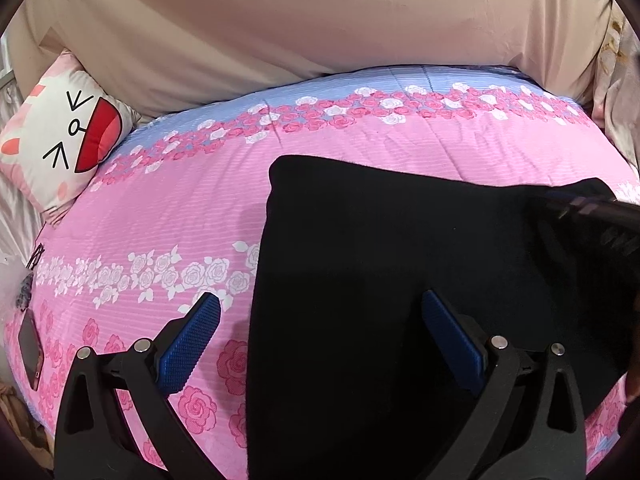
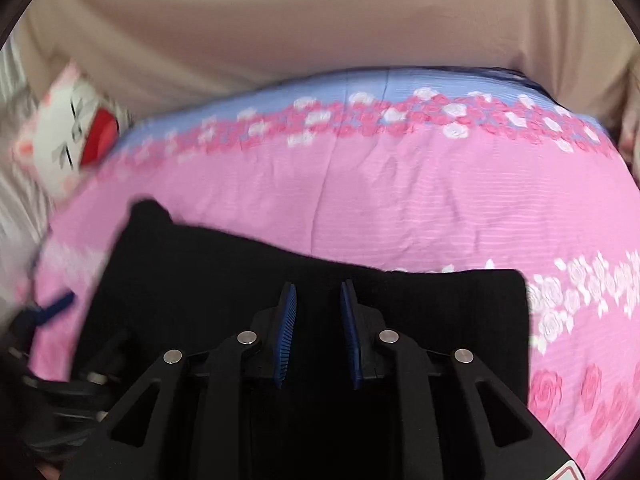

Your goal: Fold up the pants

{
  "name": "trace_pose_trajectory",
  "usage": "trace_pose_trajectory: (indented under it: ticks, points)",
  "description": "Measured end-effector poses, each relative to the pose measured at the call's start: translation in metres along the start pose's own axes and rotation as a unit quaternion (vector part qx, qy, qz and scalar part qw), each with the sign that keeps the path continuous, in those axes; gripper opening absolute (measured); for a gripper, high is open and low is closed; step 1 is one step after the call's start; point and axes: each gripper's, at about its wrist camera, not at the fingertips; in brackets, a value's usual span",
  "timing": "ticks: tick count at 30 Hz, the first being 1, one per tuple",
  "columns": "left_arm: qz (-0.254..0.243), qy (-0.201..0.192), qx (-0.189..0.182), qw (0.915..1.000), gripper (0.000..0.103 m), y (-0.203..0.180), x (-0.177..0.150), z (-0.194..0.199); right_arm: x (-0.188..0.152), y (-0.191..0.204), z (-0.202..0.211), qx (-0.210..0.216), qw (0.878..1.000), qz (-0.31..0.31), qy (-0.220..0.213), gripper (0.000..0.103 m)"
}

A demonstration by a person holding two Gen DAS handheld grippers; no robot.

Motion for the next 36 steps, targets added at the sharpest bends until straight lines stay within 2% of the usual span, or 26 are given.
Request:
trace_pose_trajectory:
  ticks: [3, 6, 11, 16, 18, 19, 23, 28, 36]
  points:
    - [0.002, 0.001, -0.003, 1.0000, 0.098, 0.002, -0.001, 0.000, -0.007, -0.013, 0.042, -0.002, 0.999, -0.008, -0.047, 0.025]
    - [0.005, 0.003, -0.004, 1.0000, 0.098, 0.002, -0.001, -0.001, -0.019, -0.031, 0.072, -0.029, 0.997, -0.015, -0.065, 0.026]
    - [0.005, 0.004, -0.002, 1.0000, 0.098, 0.002, 0.000, 0.000, -0.050, -0.052, 0.095, -0.050, 0.997, -0.029, -0.055, 0.027]
    - [0.004, 0.005, 0.006, 1.0000, 0.098, 0.000, -0.001, 0.001, -0.083, -0.050, 0.083, -0.044, 0.999, -0.011, -0.012, 0.027]
    - [0.002, 0.006, 0.008, 0.9999, 0.098, -0.001, -0.001, 0.001, -0.092, -0.051, 0.071, -0.074, 0.997, 0.003, 0.001, 0.027]
    - [0.003, 0.006, 0.008, 0.9999, 0.098, -0.001, -0.001, 0.001, -0.095, -0.054, 0.066, -0.083, 0.996, 0.006, 0.004, 0.034]
    - [0.002, 0.008, 0.012, 0.9999, 0.098, -0.002, -0.002, 0.003, -0.093, -0.060, 0.076, -0.057, 0.998, -0.020, -0.004, 0.035]
    - [0.001, 0.009, 0.015, 0.9998, 0.098, -0.004, -0.002, 0.005, -0.088, -0.060, 0.088, -0.056, 0.998, -0.024, -0.021, 0.035]
    - [-0.001, 0.012, 0.018, 0.9998, 0.098, -0.006, -0.006, 0.010, -0.086, -0.055, 0.086, -0.043, 0.999, -0.022, -0.019, 0.037]
Point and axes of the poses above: each gripper's, at about its wrist camera, not at the fingertips, and z roughly against the way its jaws point, y to its left, x to its top, and after that the axes turned 7 degrees about -x, right-handed
